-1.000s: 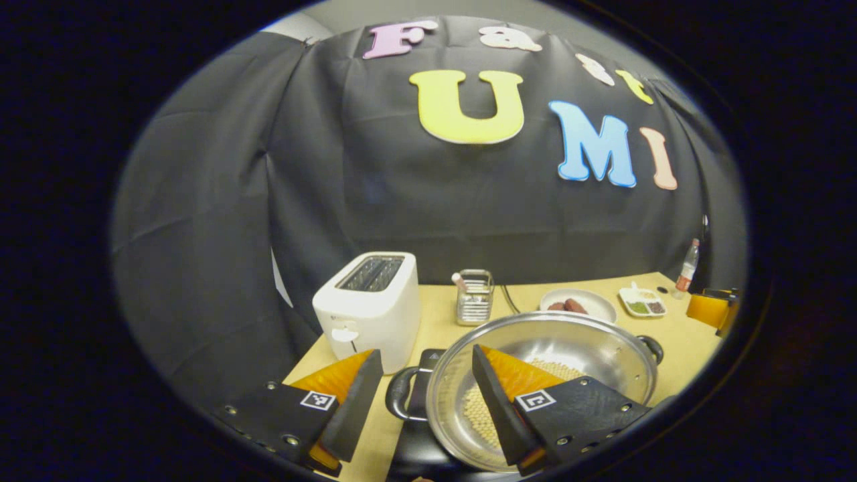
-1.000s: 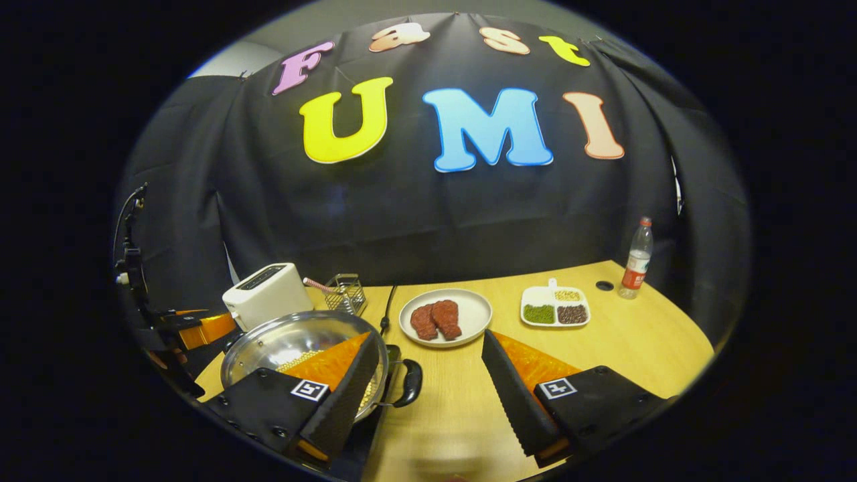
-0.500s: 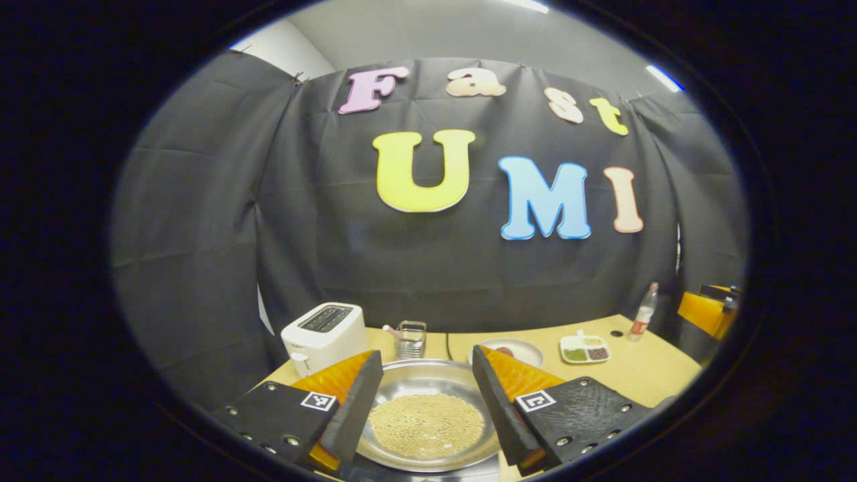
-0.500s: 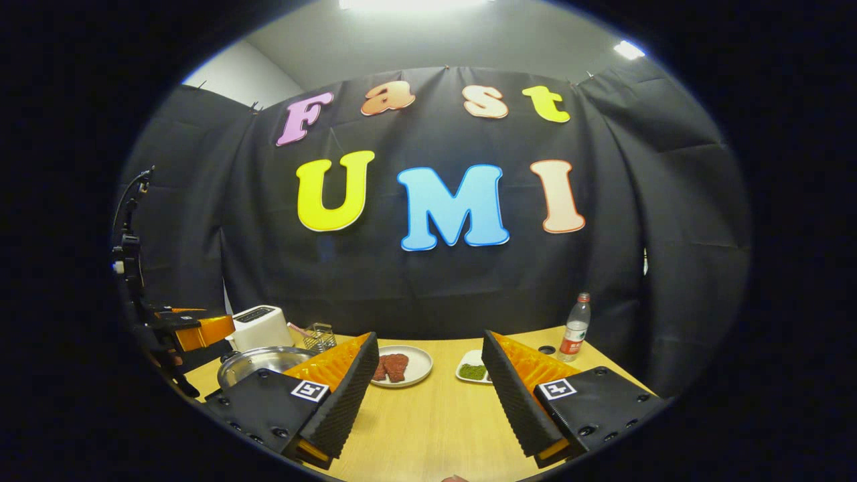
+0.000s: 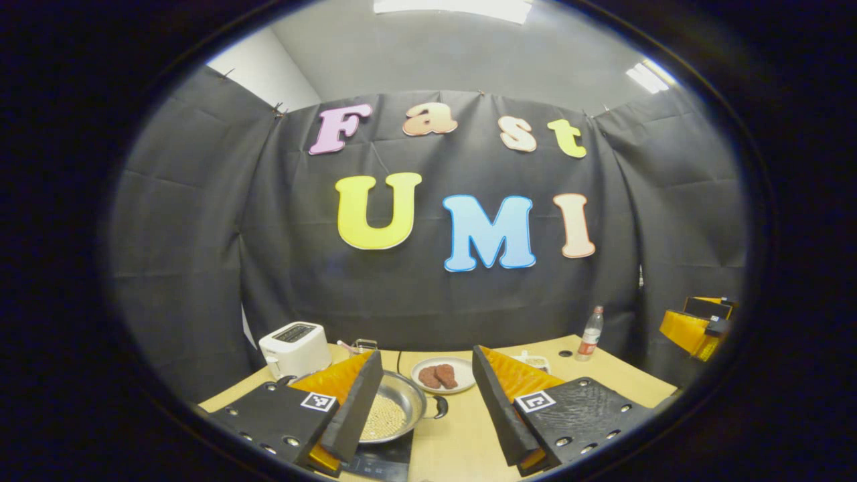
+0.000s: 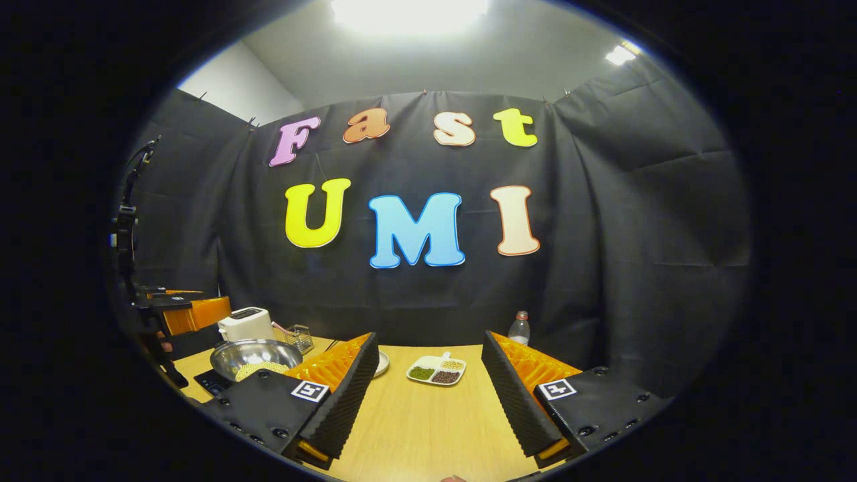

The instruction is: First push the handle of the pot to place it horizontally, then grasp the pot with both hands and set it on the induction cooktop.

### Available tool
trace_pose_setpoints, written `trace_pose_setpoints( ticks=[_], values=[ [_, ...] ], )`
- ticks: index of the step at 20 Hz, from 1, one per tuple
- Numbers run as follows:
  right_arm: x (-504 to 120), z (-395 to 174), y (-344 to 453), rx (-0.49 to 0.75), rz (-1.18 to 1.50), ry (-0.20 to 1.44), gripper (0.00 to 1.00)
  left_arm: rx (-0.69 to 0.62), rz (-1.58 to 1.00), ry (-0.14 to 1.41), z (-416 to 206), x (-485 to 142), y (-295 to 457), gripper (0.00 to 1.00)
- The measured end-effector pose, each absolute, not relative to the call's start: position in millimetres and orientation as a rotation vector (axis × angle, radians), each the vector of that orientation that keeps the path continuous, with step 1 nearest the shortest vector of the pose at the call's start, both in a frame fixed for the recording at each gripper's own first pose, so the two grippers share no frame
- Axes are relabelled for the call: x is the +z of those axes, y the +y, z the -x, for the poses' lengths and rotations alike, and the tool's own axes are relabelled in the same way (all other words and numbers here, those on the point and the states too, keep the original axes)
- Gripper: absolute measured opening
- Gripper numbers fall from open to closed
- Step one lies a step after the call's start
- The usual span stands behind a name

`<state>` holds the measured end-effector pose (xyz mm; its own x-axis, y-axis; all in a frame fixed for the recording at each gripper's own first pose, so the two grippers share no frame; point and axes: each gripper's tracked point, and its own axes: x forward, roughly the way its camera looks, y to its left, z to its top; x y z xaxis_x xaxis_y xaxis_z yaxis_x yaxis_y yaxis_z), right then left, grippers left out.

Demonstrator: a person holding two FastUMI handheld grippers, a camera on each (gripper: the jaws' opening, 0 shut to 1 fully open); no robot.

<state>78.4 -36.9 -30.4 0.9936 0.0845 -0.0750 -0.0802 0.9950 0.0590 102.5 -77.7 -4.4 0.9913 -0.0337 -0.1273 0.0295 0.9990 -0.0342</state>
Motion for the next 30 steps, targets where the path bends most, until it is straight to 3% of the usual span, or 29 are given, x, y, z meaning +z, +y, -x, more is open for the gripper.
trace_pose_setpoints(
  ticks=[6, 19, 30],
  values=[
    [-10, -34, -70, 0.076, -0.054, 0.037, 0.97, -0.011, 0.043, 0.119, -48, 7, -99, 0.79],
    [-8, 35, -75, 0.035, -0.066, 0.013, 0.98, 0.035, 0.016, 0.036, 38, 37, -51, 0.79],
    [2, 50, -82, 0.003, -0.065, 0.01, 0.98, 0.016, 0.035, 0.018, 61, 42, -40, 0.79]
  ],
)
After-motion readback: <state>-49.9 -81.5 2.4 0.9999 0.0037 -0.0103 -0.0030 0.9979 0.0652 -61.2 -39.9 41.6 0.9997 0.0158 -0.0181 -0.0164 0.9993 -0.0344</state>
